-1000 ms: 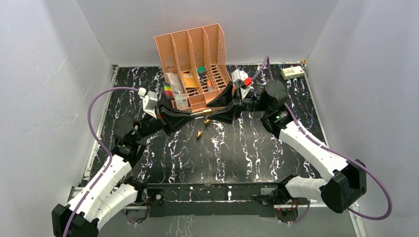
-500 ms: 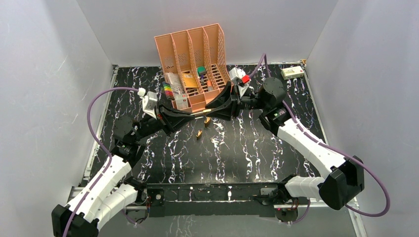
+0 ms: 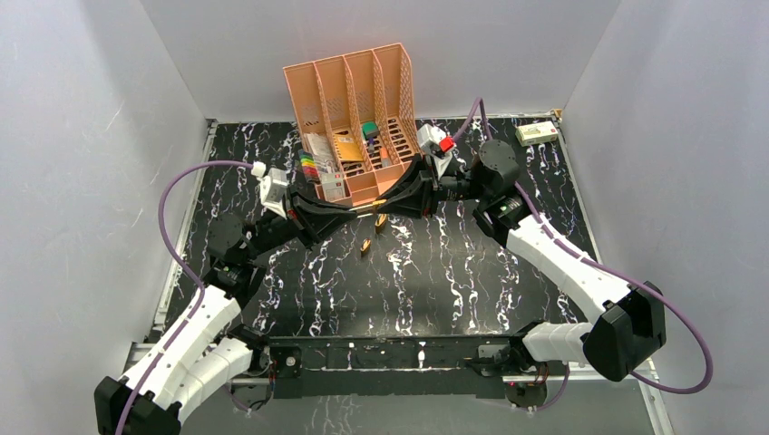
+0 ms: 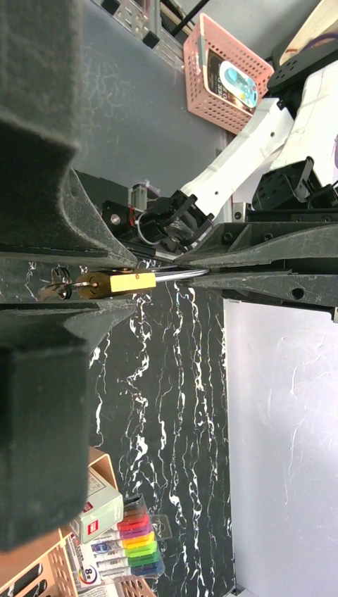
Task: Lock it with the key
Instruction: Lock the lock.
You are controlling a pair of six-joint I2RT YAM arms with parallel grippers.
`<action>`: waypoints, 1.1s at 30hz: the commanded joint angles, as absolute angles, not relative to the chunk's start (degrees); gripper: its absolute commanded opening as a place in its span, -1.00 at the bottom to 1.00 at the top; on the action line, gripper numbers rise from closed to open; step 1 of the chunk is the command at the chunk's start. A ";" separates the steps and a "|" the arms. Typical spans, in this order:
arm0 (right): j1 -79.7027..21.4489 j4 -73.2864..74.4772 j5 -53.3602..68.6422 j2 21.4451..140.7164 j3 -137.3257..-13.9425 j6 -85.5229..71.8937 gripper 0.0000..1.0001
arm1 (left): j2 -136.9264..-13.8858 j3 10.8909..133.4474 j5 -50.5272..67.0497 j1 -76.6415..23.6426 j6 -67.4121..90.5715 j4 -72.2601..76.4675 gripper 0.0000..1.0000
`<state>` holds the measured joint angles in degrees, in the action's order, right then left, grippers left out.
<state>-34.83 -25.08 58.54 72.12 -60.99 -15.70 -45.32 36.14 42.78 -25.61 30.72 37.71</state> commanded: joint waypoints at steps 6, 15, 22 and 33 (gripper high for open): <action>-34.61 -26.44 59.63 72.37 -64.64 -16.94 -0.91 | -43.26 35.88 41.93 -25.40 29.02 41.85 -1.00; -33.29 -27.42 65.59 73.07 -65.13 -23.39 -1.00 | -42.64 37.13 43.03 -25.40 30.88 40.15 0.09; -31.30 -42.39 78.09 75.95 -65.36 -38.40 -1.00 | -43.36 39.77 51.48 -25.40 33.68 39.14 0.65; -31.09 -53.30 81.61 79.18 -67.79 -49.96 -1.00 | -45.25 39.30 66.42 -25.40 37.55 47.64 0.10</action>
<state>-31.24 -44.45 80.29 78.76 -65.10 -43.79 -44.10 37.60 61.45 -25.61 36.53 43.62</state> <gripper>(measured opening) 0.249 0.582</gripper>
